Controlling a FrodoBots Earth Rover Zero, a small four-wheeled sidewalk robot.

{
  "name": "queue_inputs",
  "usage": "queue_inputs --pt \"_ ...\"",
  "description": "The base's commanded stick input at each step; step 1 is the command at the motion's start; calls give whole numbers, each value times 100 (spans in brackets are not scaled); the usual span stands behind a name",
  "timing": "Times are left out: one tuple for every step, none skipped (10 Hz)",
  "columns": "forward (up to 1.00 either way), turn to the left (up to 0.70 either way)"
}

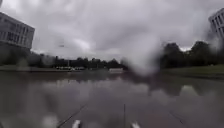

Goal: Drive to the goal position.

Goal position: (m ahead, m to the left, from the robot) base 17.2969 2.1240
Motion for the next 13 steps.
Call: queue_inputs --pt "70 0" --pt "70 0" --pt "70 0" --pt "70 0" --pt "70 0" --pt "70 -12" --pt "70 -33" --pt "70 -19" --pt "70 0" --pt "70 0" --pt "70 0" --pt "70 0" --pt "70 0"
